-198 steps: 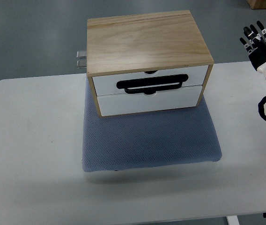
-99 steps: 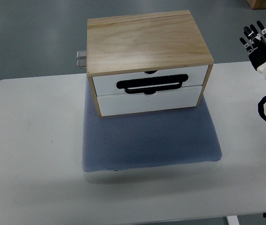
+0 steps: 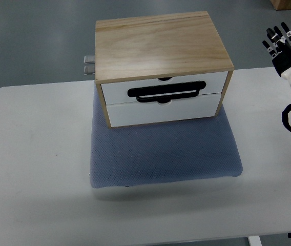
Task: Open wood drawer with right hand
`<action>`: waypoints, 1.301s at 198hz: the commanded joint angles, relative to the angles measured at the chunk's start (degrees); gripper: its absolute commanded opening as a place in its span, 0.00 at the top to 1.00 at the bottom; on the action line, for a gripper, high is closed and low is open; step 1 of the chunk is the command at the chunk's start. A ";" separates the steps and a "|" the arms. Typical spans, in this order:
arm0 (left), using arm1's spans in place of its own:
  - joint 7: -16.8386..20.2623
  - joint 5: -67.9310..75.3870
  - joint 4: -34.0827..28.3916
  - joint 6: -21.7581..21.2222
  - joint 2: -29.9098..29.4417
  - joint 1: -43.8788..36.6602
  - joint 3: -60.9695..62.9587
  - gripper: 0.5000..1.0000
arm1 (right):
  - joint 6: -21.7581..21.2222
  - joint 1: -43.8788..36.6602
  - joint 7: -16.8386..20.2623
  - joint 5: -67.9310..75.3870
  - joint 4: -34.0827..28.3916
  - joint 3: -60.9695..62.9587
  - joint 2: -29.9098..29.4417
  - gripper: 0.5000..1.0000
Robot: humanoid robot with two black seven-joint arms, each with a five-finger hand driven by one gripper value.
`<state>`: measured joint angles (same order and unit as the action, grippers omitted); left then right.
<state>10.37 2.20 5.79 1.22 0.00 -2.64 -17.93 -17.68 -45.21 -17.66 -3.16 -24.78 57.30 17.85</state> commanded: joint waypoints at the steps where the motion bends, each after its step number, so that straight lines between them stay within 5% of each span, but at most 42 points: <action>1: 0.00 0.00 0.01 -0.08 0.00 0.00 0.00 0.00 | 0.10 -0.05 0.08 0.00 -0.09 -0.08 0.16 0.11; 86: 0.00 0.00 0.01 0.01 0.00 0.00 0.00 0.00 | 0.19 -0.32 -0.09 0.35 -0.62 -1.58 1.83 0.11; 123: 0.00 0.00 0.01 -0.08 0.00 0.00 0.00 0.00 | 0.71 -5.15 -0.01 0.88 -1.23 -14.50 8.07 0.11; 179: 0.00 0.00 0.01 0.01 0.00 0.00 0.00 0.00 | 3.35 -17.72 0.34 0.70 -9.05 -36.47 20.55 0.11; 203: 0.00 0.00 0.01 0.01 0.00 0.00 0.00 0.00 | 2.74 -30.07 0.43 0.18 -17.55 -54.52 28.01 0.12; 257: 0.00 0.00 0.01 0.01 0.00 0.00 0.00 0.00 | -1.40 -46.90 1.05 -13.45 -24.96 -67.32 29.17 0.12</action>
<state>10.37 2.20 5.80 1.23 0.00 -2.62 -17.94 -17.27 -86.26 -16.76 -9.29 -46.35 -6.58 46.83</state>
